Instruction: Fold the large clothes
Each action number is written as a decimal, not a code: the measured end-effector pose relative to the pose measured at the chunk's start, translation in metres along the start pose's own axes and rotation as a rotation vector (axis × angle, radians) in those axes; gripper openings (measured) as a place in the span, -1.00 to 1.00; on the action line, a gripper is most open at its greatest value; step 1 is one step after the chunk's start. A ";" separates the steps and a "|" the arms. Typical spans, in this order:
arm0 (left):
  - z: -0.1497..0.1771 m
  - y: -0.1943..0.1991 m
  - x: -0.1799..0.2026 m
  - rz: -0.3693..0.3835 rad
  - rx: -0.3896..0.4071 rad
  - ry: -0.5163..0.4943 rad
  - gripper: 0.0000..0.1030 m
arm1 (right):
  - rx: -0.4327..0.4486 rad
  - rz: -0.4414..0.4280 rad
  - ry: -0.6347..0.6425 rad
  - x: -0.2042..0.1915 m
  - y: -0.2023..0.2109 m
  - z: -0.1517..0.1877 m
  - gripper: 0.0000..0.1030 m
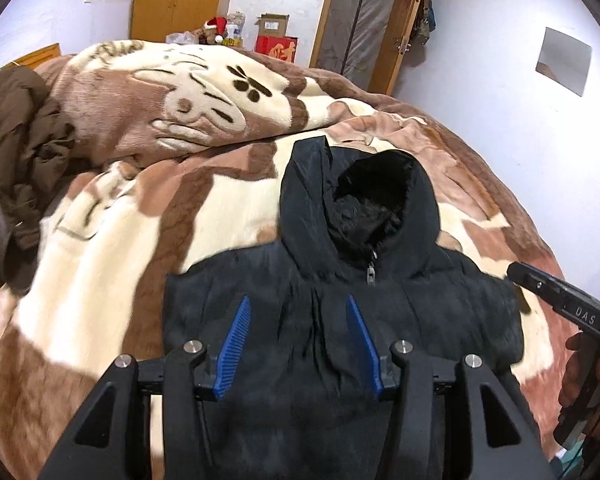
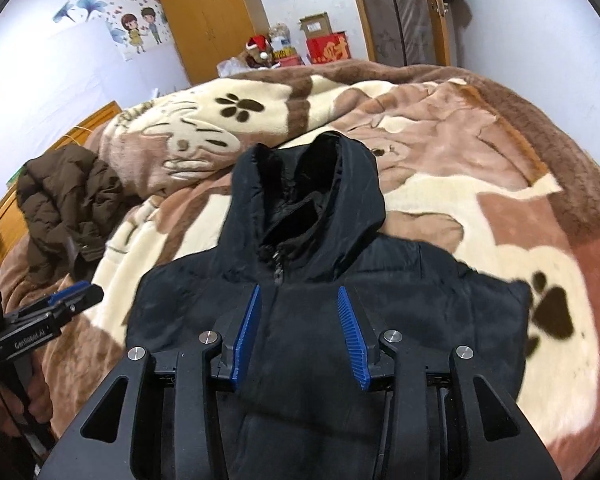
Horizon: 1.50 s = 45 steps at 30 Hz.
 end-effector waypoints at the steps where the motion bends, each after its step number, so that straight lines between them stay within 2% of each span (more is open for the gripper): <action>1: -0.008 -0.014 0.002 0.006 -0.010 0.002 0.06 | -0.007 0.004 0.000 0.005 -0.010 -0.005 -0.21; 7: -0.053 -0.092 0.017 0.039 -0.065 0.001 0.15 | -0.053 -0.012 -0.066 0.048 -0.075 -0.030 -0.19; 15: -0.090 -0.199 0.021 -0.067 -0.125 0.001 0.16 | -0.111 -0.014 -0.118 0.090 -0.148 -0.052 -0.17; 20: -0.100 -0.236 0.020 -0.072 -0.144 0.036 0.14 | -0.155 -0.021 -0.127 0.099 -0.180 -0.065 -0.17; 21: -0.101 -0.239 0.021 -0.059 -0.148 0.043 -0.16 | -0.171 -0.020 -0.130 0.100 -0.185 -0.066 -0.17; 22: -0.102 -0.241 0.024 -0.049 -0.155 0.045 -0.62 | -0.189 -0.023 -0.131 0.100 -0.188 -0.067 -0.18; 23: -0.102 -0.241 0.025 -0.047 -0.164 0.050 -0.69 | -0.182 -0.027 -0.124 0.099 -0.185 -0.068 -0.56; 24: -0.102 -0.237 0.027 -0.037 -0.155 0.055 -0.81 | -0.172 -0.032 -0.118 0.096 -0.181 -0.070 -0.82; 27: -0.101 -0.208 0.031 0.002 -0.089 0.050 -0.89 | -0.089 -0.049 -0.086 0.082 -0.145 -0.077 -0.86; 30: -0.096 -0.159 0.027 0.065 -0.021 0.084 -0.89 | -0.006 -0.068 -0.081 0.068 -0.097 -0.074 -0.87; 35: -0.065 -0.074 0.013 0.135 0.060 0.111 -0.90 | 0.086 -0.106 -0.101 0.047 -0.016 -0.038 -0.87; 40: -0.011 -0.011 -0.004 0.127 0.080 0.108 -0.91 | 0.070 -0.109 -0.137 0.029 0.028 0.020 -0.87; 43: 0.021 0.005 -0.015 0.119 0.052 0.139 -0.91 | 0.014 -0.105 -0.168 0.022 0.034 0.058 -0.87; 45: 0.039 0.002 -0.023 0.078 0.015 0.153 -0.91 | -0.043 -0.103 -0.203 0.023 0.031 0.083 -0.87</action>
Point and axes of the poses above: each gripper's, at about its wrist camera, not at the fingertips, and y roughly against the way its jaws point, x to its right, z to its underside, the point moved 3 cm from there along -y, roughly the way its jaws point, and after that the axes turned 11 degrees about y, right-handed, at the moved point
